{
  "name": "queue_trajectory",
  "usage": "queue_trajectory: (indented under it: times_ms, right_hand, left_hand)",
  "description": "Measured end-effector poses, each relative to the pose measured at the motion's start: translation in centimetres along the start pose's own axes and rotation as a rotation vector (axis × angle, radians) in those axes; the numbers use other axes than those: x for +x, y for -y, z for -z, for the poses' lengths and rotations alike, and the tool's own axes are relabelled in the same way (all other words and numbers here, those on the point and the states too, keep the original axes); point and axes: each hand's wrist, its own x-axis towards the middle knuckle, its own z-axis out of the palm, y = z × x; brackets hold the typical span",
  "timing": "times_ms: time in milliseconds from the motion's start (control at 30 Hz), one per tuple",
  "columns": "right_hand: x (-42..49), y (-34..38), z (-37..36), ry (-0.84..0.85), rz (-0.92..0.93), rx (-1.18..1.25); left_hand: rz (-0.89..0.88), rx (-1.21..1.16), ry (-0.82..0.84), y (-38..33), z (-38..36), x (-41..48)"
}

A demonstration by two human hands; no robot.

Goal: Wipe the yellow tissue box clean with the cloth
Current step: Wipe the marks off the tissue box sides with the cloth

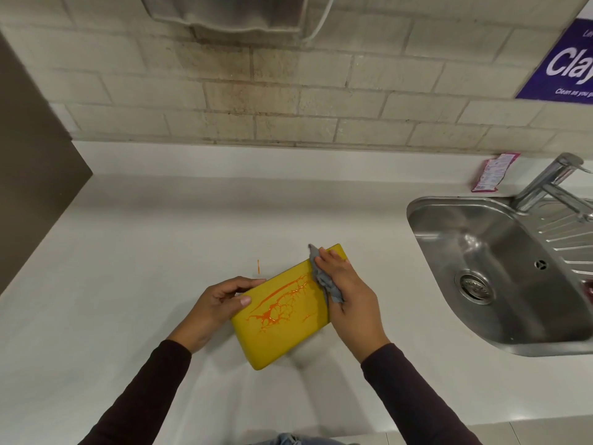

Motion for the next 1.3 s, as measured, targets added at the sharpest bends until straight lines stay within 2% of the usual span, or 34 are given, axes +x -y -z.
queue_trajectory:
  times_ms: [133, 200, 300, 400, 667, 733, 900, 967, 1167, 1233, 1300]
  right_hand:
    - [-1.6, -0.9, 0.6, 0.115, 0.128, -0.056]
    - [-1.8, -1.5, 1.0, 0.063, 0.07, -0.018]
    - [-1.1, -0.8, 0.7, -0.08, -0.086, 0.162]
    - [-0.4, 0.6, -0.5, -0.129, -0.119, 0.217]
    - [-2.1, 0.5, -0.6, 0.089, 0.067, -0.008]
    - [-2.1, -0.1, 0.3, 0.051, 0.047, -0.015]
    - [-1.0, 0.4, -0.3, -0.111, -0.083, 0.147]
    - [-1.0, 1.0, -1.0, -0.095, -0.044, 0.134]
    - [-2.4, 1.0, -0.8, 0.093, 0.152, -0.042]
    - [-2.4, 0.2, 0.2, 0.07, 0.143, -0.051]
    - [-2.0, -0.2, 0.9, -0.015, 0.051, -0.016]
  left_hand:
    - [-0.009, -0.002, -0.001, 0.0, -0.2, -0.1]
    - [-0.012, 0.002, 0.001, 0.0, -0.3, -0.1]
    - [-0.012, 0.001, 0.001, 0.0, -0.4, -0.2]
    - [-0.013, 0.004, -0.004, 0.0, -0.5, -0.3]
    - [-0.033, 0.051, 0.017, 0.1, -0.5, -0.6]
    - [-0.035, 0.052, 0.018, 0.0, -0.6, -0.6]
    - [-0.037, 0.06, 0.023, 0.0, -1.0, -0.6]
    - [-0.038, 0.06, 0.017, 0.0, -1.1, -0.7]
    - [-0.042, 0.057, 0.013, -0.1, -1.1, -0.6]
    - [-0.038, 0.054, 0.01, -0.1, -1.1, -0.6]
    - [-0.03, 0.051, 0.014, -0.1, -1.1, -0.6]
